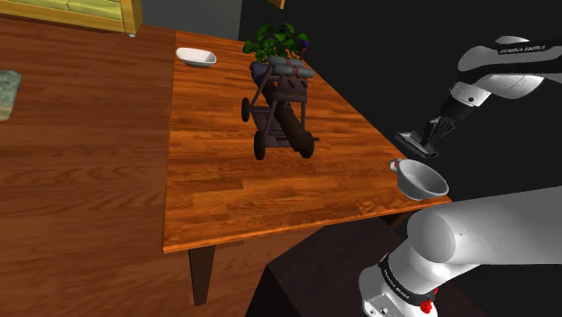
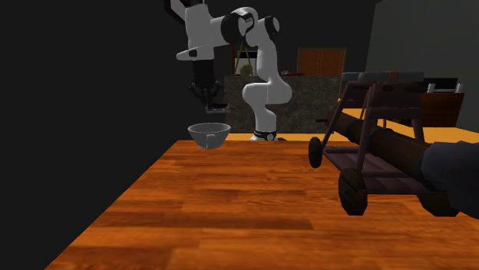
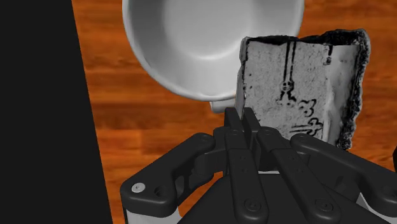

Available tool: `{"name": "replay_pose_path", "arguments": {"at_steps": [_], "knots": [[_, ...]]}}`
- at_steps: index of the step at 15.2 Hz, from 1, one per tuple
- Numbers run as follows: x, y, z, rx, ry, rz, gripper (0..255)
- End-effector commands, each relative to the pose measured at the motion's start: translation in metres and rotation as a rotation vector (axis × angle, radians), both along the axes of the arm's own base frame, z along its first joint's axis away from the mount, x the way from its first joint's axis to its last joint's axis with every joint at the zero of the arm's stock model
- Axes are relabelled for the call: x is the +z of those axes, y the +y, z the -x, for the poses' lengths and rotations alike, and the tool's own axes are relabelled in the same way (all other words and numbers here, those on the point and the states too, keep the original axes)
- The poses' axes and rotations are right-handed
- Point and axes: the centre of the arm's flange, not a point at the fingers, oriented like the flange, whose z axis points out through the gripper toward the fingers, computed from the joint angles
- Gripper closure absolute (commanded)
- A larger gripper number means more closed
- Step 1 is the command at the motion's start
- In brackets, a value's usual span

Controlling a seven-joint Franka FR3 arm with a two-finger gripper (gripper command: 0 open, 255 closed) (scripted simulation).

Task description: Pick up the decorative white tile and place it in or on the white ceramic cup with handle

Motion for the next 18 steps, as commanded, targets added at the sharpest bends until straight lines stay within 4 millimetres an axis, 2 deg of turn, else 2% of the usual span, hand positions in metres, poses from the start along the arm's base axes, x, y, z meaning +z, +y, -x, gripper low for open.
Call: {"name": "replay_pose_path", "arguments": {"at_steps": [1,5,18], "knots": [[0.000,-0.006,0.025,0.001,0.000,0.000,255],[0.002,-0.021,0.075,0.001,0.000,0.000,255],[-0.066,-0.021,0.075,0.001,0.000,0.000,255]]}}
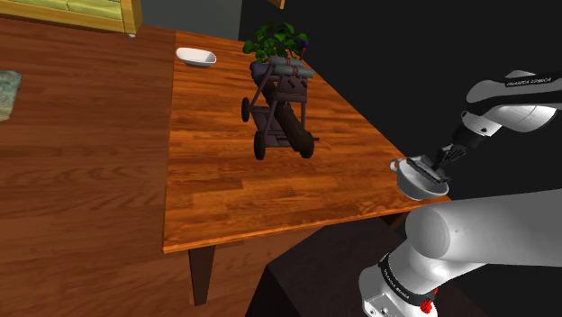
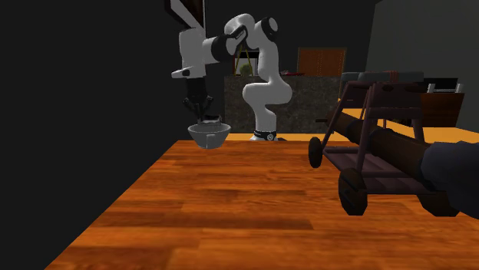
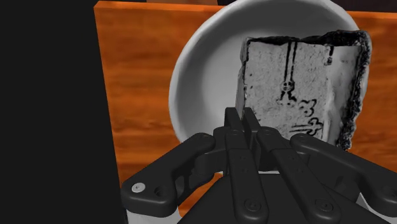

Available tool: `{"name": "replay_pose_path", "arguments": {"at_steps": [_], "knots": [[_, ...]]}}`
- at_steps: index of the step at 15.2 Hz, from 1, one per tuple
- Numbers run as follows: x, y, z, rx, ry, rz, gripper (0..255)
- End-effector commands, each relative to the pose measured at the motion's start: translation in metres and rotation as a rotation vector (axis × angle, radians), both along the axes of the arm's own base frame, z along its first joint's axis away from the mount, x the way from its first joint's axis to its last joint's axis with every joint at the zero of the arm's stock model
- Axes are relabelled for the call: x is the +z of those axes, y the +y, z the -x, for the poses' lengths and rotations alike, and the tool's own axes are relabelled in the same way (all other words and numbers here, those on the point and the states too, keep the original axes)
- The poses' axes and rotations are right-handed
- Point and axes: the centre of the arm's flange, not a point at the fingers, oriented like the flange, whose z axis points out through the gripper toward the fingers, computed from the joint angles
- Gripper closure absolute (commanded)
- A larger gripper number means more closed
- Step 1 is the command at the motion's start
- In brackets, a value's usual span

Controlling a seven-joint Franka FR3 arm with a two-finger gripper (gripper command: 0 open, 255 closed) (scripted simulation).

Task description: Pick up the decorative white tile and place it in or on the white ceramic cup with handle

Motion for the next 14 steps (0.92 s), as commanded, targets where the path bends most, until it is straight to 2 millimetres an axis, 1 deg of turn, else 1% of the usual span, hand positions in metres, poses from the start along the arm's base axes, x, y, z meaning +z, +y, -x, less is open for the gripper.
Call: {"name": "replay_pose_path", "arguments": {"at_steps": [1,3,10,11,14], "knots": [[-0.0102,-0.0007,-0.0004,0.000,0.000,0.001,255],[-0.0193,-0.0007,-0.0004,0.000,0.000,0.001,255],[-0.0193,-0.0007,-0.0004,0.000,0.000,0.001,255],[-0.0193,-0.0007,-0.0004,0.000,0.000,0.001,0],[-0.0193,-0.0007,-0.0004,0.000,0.000,0.001,0]]}}
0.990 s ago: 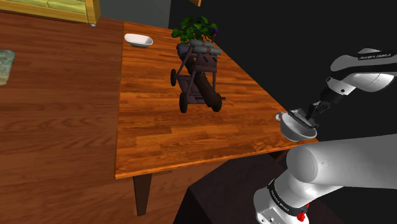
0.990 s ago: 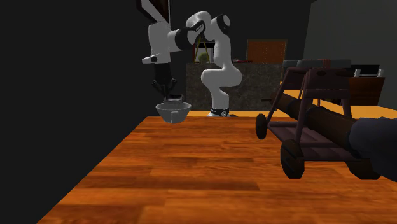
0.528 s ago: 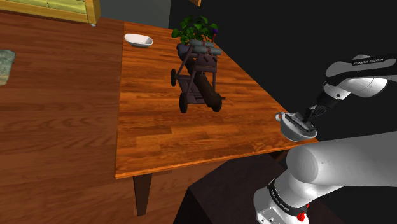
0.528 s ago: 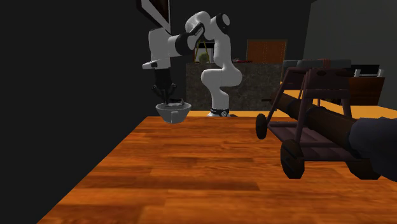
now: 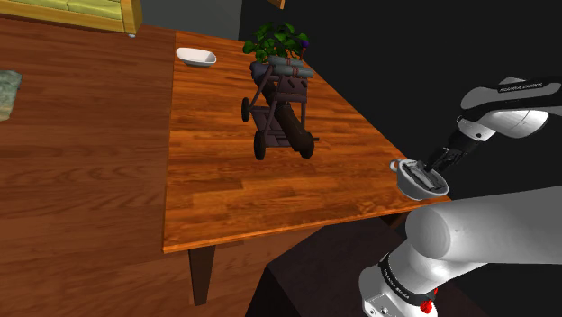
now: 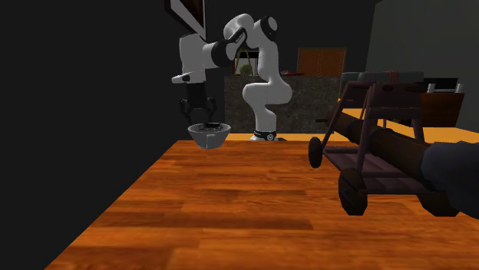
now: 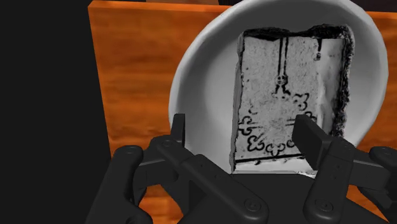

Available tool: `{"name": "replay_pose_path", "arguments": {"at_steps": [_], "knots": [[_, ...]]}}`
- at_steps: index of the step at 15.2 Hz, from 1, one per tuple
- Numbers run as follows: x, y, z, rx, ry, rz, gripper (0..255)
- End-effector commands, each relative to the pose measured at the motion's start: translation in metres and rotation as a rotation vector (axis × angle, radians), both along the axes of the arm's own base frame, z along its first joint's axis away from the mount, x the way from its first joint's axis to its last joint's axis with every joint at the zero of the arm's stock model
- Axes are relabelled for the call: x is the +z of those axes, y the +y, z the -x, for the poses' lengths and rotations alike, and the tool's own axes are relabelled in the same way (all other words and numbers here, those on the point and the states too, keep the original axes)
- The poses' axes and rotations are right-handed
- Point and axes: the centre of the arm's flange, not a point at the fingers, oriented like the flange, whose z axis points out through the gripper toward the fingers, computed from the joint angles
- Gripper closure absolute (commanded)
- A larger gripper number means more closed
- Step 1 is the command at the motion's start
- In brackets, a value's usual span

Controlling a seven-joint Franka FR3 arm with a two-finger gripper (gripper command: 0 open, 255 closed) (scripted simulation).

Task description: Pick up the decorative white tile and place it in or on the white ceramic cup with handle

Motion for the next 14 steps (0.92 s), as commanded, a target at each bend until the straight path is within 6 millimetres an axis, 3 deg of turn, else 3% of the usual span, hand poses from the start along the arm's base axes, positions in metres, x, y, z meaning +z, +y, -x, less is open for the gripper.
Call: {"name": "replay_pose_path", "arguments": {"at_steps": [1,2,6,14], "knots": [[0.000,0.000,0.000,0.000,0.000,0.000,0],[0.000,0.000,0.000,0.000,0.000,0.000,0],[0.050,-0.003,0.002,0.000,0.000,0.000,0],[0.050,-0.003,0.002,0.000,0.000,0.000,0]]}}
